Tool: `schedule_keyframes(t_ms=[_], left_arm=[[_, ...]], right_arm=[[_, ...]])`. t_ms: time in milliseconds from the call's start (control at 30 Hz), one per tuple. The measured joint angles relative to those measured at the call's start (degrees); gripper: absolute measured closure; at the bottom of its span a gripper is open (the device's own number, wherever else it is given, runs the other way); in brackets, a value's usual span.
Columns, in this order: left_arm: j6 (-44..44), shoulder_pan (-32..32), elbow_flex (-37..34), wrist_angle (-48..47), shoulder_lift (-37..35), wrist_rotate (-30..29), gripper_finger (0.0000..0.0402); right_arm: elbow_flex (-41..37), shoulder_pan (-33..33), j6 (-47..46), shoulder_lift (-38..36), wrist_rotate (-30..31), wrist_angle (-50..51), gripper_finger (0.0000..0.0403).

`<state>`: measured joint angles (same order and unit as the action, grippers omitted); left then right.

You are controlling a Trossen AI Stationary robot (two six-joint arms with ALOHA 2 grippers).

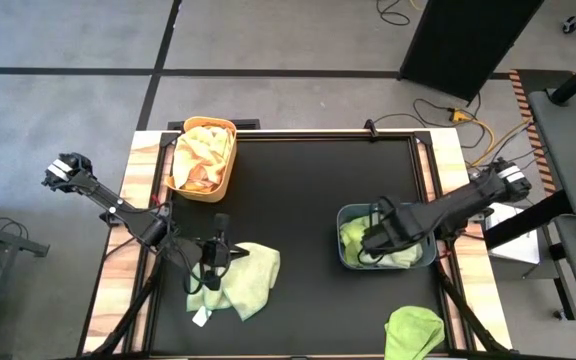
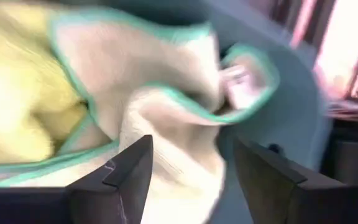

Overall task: Sort towels by color in basket
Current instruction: Put the bottom light green microfiber cloth into the blue bin, then put the green microfiber cloth into the blue bin

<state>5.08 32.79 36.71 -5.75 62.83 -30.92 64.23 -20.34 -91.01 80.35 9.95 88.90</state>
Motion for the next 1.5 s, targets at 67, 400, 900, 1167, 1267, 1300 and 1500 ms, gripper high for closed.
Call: schedule_keyframes(t_ms=[67, 400, 900, 1167, 1267, 1300, 1500], left_arm=[[-0.02, -0.02, 0.00, 0.03, 0.00, 0.00, 0.0402], [-2.58, -0.02, -0.09, -0.93, 0.00, 0.04, 0.0402], [0.45, -0.02, -0.09, -0.28, 0.00, 0.02, 0.0402], [1.93, -0.02, -0.09, -0.29, 0.00, 0.02, 0.0402], [2.74, -0.02, -0.09, -0.31, -0.02, 0.01, 0.0402], [3.06, -0.01, -0.09, -0.27, -0.01, 0.00, 0.0402], [3.26, -0.02, -0.09, -0.36, -0.01, 0.00, 0.0402]], right_arm=[[4.54, -0.87, -1.10, 0.00, 2.40, 1.47, 0.0192], [4.47, -5.76, -6.55, 3.33, -6.00, -7.12, 0.0219], [-15.46, -1.87, -5.08, 5.14, -12.86, -19.51, 0.0297], [-16.07, -0.14, -2.80, 4.76, -11.03, -14.21, 0.0272], [-10.70, -0.66, -2.92, 4.40, -11.00, -6.08, 0.0233], [-8.38, -0.92, -2.96, 4.40, -10.77, -3.20, 0.0219], [5.21, -4.64, -4.81, 4.40, -9.75, -0.95, 0.0140]])
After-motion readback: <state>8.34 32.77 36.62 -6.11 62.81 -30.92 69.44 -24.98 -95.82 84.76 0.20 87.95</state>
